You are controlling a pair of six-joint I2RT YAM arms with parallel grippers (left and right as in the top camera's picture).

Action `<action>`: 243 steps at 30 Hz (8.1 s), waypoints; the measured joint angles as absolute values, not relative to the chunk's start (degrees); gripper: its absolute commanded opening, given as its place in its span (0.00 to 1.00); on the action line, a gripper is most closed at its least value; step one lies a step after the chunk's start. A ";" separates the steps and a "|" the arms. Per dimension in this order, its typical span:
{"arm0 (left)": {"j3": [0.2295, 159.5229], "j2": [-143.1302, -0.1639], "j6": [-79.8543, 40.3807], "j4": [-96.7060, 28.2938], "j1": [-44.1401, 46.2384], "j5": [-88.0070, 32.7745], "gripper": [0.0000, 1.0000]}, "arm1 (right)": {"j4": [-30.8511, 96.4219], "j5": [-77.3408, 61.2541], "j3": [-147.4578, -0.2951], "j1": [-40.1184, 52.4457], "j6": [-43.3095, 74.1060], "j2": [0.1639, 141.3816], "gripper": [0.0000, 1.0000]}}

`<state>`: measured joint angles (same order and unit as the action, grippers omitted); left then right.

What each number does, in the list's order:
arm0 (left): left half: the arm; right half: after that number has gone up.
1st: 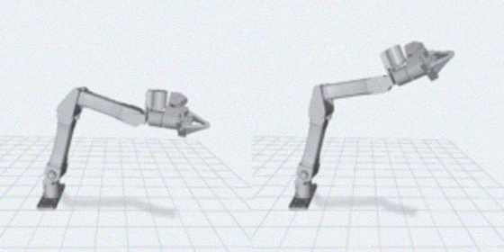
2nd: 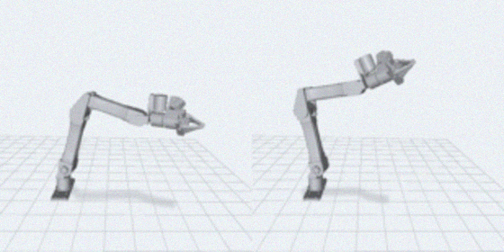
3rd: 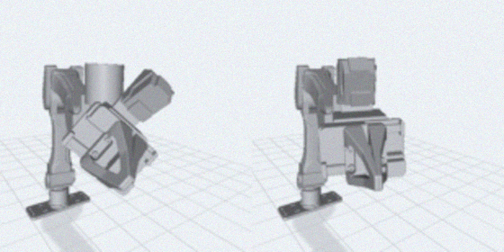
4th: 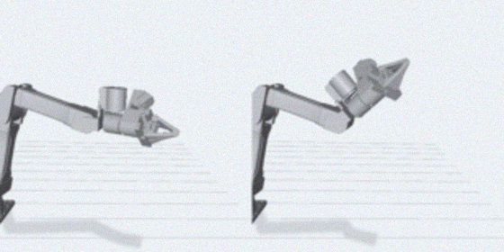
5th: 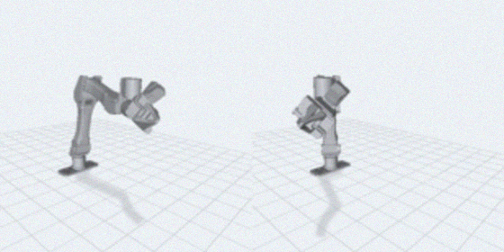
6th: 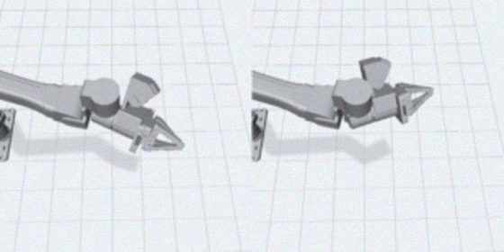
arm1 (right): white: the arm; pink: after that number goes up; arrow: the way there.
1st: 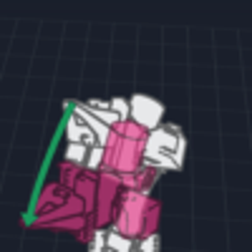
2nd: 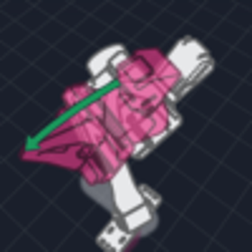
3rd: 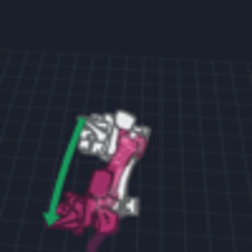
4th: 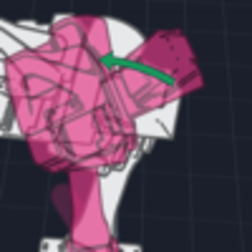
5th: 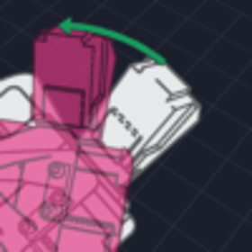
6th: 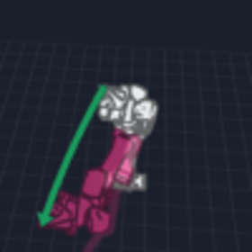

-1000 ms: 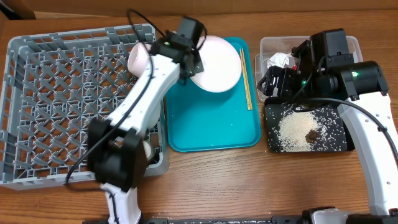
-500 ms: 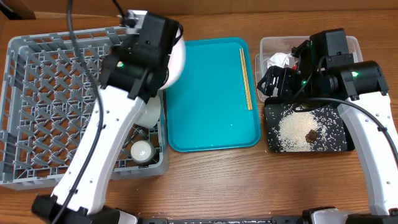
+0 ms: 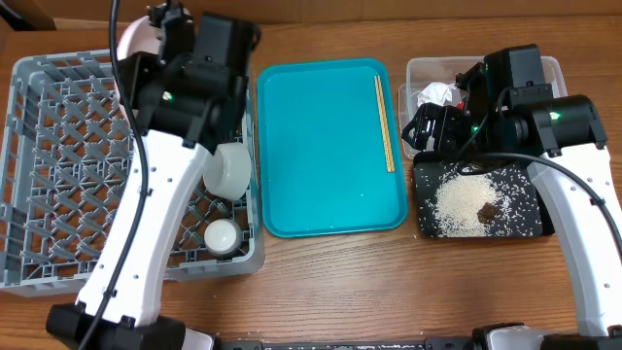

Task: Sort waste into correct bins and load items into the dishwasher
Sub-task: 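Lift the white plate off the tray toward the dish rack, then lower the white plate upright into the rack's back slots, then open the left gripper and pull it up off the plate, then swing the left gripper over the chopsticks on the teal tray, then lower the left gripper and pinch one wooden chopstick, then carry the chopstick to the rack and stand it between the bowls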

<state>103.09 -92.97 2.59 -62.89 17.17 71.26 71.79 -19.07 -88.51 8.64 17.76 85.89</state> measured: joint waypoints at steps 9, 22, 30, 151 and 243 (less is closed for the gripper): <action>103.09 -100.14 3.64 -57.56 10.50 72.07 0.04 | 71.81 -19.09 -88.51 8.64 17.74 85.89 1.00; 103.09 -108.62 3.79 -53.36 8.05 69.38 0.04 | 71.81 -19.09 -88.51 8.64 17.72 85.89 1.00; 103.09 -110.76 3.33 -50.74 7.77 65.04 0.04 | 71.81 -19.07 -88.51 8.64 17.74 85.89 1.00; 122.17 -140.70 -32.01 -47.53 36.40 9.72 0.89 | 71.81 -19.09 -88.51 8.64 17.74 85.89 1.00; 146.91 -120.99 -21.93 -96.55 17.89 7.60 0.04 | 71.83 -19.07 -88.51 8.64 17.74 85.89 1.00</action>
<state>146.91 -120.99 -21.93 -96.55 17.89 7.60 71.83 -19.07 -88.51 8.64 17.74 85.89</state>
